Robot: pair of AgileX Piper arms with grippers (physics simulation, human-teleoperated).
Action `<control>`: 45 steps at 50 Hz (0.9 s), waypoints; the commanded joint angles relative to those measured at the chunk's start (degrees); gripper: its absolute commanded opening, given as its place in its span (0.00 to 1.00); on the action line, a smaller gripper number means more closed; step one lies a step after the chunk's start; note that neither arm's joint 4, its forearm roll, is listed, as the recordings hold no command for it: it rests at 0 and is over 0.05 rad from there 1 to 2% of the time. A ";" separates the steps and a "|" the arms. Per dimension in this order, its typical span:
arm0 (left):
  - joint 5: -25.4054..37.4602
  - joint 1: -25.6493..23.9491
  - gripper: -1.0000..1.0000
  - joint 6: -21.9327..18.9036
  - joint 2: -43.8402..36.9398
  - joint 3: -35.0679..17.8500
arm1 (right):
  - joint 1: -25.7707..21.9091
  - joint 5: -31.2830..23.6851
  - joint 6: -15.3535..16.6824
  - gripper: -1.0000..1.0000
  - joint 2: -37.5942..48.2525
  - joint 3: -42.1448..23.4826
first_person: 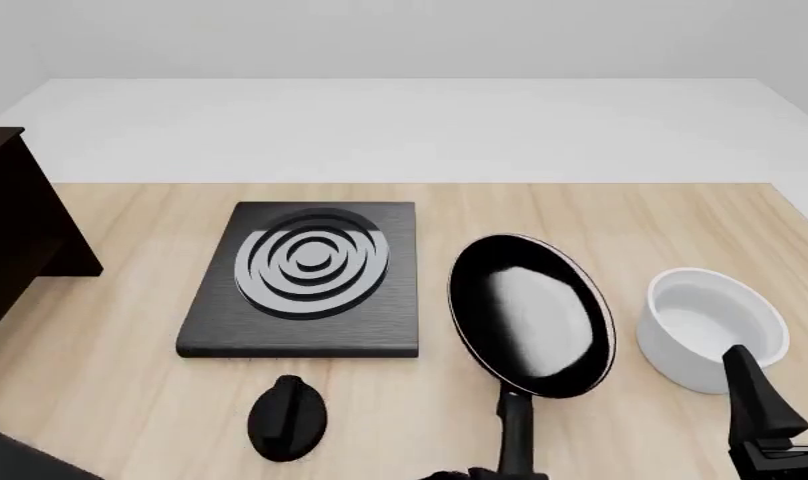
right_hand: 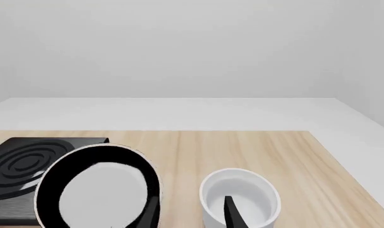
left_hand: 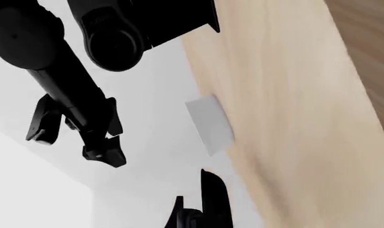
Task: Put the frying pan under the cabinet shelf.
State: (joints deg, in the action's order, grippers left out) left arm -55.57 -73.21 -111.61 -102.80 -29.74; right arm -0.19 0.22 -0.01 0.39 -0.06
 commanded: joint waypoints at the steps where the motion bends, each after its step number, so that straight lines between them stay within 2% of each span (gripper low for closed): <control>1: -1.06 -2.30 0.00 -5.81 10.31 4.57 | -0.01 0.19 0.00 1.00 0.16 0.03; 7: -1.41 -2.03 0.00 -5.33 12.97 6.31 | -0.01 -0.01 0.01 1.00 -0.02 0.00; 8: -1.94 -1.82 0.00 -3.99 13.67 6.91 | -0.01 -0.09 0.01 1.00 -0.09 0.00; 12: -2.62 1.01 0.00 -2.18 15.01 8.60 | -0.01 -0.13 0.01 1.00 -0.13 0.00; 14: -3.06 2.32 0.00 -2.86 15.52 9.22 | -0.01 -0.13 0.01 1.00 -0.15 0.00; 18: -2.69 5.32 0.00 -1.52 17.74 10.83 | -0.01 -0.15 0.01 1.00 -0.18 -0.01; 19: -4.26 6.63 0.00 -1.62 17.09 12.03 | -0.01 -0.16 0.01 1.00 -0.17 -0.01; 25: -5.22 9.06 0.00 0.89 19.03 14.41 | -0.01 -0.19 0.01 1.00 -0.20 -0.03; 38: -6.03 16.84 0.00 0.58 24.56 19.59 | -0.01 -0.18 0.00 1.00 -0.12 -0.09; 39: -7.75 17.79 0.00 -0.49 23.76 20.49 | -0.01 -0.22 0.01 1.00 -0.16 -0.09; 45: -8.55 20.56 0.00 1.74 26.69 23.59 | -0.01 -0.33 0.01 1.00 -0.18 -0.18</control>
State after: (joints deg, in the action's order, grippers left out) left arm -61.26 -57.88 -110.60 -80.41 -10.11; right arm -0.19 0.02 -0.01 0.25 -0.15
